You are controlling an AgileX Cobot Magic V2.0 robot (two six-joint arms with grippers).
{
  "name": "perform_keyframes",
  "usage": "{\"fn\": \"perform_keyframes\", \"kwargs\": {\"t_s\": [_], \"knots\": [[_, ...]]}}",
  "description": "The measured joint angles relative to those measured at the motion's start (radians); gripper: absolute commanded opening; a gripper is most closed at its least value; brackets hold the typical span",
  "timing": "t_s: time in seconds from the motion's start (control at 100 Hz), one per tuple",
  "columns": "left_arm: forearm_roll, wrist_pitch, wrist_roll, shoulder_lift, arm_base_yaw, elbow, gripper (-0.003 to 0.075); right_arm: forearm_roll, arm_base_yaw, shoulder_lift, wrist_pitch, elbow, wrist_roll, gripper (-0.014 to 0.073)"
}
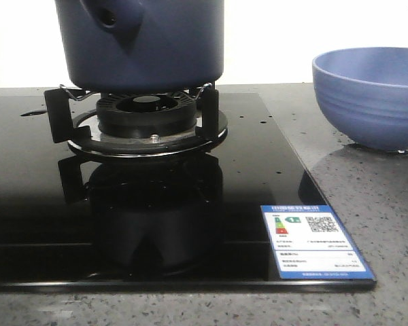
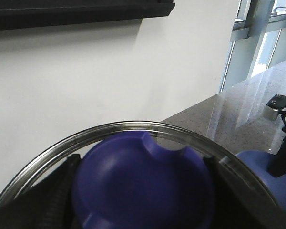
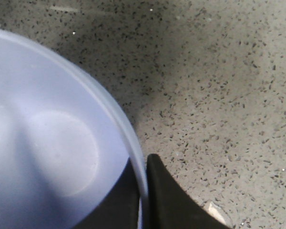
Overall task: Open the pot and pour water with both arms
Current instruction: 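Set the empty bowl back on the counter and open the right gripper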
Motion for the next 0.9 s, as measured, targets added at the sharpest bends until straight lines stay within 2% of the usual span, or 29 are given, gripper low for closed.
{"fn": "perform_keyframes", "kwargs": {"t_s": [0.08,0.15,0.29,0.37,0.65,0.9], "knots": [[0.0,0.0,0.0,0.0,0.0,0.0,0.0388,0.0,0.0,0.0,0.0,0.0,0.0,-0.0036],[0.0,0.0,0.0,0.0,0.0,0.0,0.0388,0.0,0.0,0.0,0.0,0.0,0.0,0.0014],[0.0,0.0,0.0,0.0,0.0,0.0,0.0388,0.0,0.0,0.0,-0.002,0.0,0.0,0.0262],[0.0,0.0,0.0,0.0,0.0,0.0,0.0388,0.0,0.0,0.0,-0.002,0.0,0.0,0.0349],[-0.024,0.036,0.0,0.005,-0.012,0.0,0.0388,0.0,0.0,-0.064,0.059,-0.095,0.0,0.0356],[-0.039,0.026,0.028,0.09,-0.117,0.0,0.0388,0.027,0.0,-0.236,0.067,-0.133,0.002,0.0356]]}}
